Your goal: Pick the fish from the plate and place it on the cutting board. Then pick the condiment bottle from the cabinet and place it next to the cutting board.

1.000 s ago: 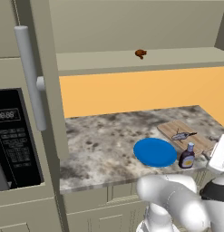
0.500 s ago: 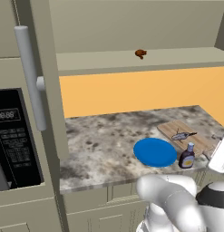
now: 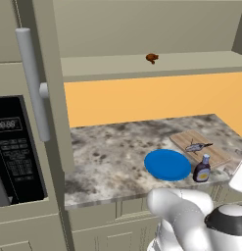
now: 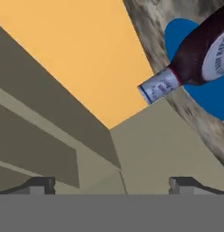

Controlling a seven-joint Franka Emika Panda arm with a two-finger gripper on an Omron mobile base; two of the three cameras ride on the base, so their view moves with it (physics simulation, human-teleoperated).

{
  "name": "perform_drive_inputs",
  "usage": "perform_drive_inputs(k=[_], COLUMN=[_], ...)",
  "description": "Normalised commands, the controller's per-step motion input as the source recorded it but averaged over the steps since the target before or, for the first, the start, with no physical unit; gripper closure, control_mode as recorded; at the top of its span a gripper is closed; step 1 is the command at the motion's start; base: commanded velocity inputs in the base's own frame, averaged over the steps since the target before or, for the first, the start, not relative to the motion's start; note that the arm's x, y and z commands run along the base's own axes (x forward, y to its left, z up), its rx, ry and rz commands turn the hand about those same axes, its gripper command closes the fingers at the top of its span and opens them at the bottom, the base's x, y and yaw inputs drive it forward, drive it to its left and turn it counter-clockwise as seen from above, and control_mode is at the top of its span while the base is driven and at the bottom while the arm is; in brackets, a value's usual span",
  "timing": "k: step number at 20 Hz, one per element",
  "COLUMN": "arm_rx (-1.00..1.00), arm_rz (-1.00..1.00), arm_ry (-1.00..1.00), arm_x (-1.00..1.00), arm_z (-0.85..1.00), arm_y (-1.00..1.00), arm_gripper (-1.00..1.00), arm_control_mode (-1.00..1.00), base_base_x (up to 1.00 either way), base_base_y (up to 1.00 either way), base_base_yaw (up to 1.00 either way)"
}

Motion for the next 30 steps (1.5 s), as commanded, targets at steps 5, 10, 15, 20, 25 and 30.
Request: perform_drive_inputs(k=[5, 10, 15, 20, 25, 30], arm_rx=[-0.34, -0.39, -0.44, -0.47, -0.46, -0.42], arm_rz=[-0.19, -0.18, -0.20, -0.27, -0.31, -0.31], arm_ry=[-0.26, -0.36, -0.36, -0.20, -0.06, -0.02], arm_x=[-0.20, -0.06, -0.13, -0.30, -0.28, -0.26], arm_z=[0.03, 0.22, 0.22, 0.13, 0.26, 0.49], arm_y=[-0.07, -0.01, -0.05, -0.29, -0.43, -0.36], arm_gripper=[-1.00, -1.00, -1.00, -1.00, -1.00, -1.00], arm_control_mode=[-1.00, -1.00, -1.00, -1.00, -1.00, -1.00], base_base_x=[0.00, 0.00, 0.00, 0.00, 0.00, 0.00], base_base_y=[0.00, 0.00, 0.00, 0.00, 0.00, 0.00], base_base_yaw=[0.00, 0.00, 0.00, 0.00, 0.00, 0.00])
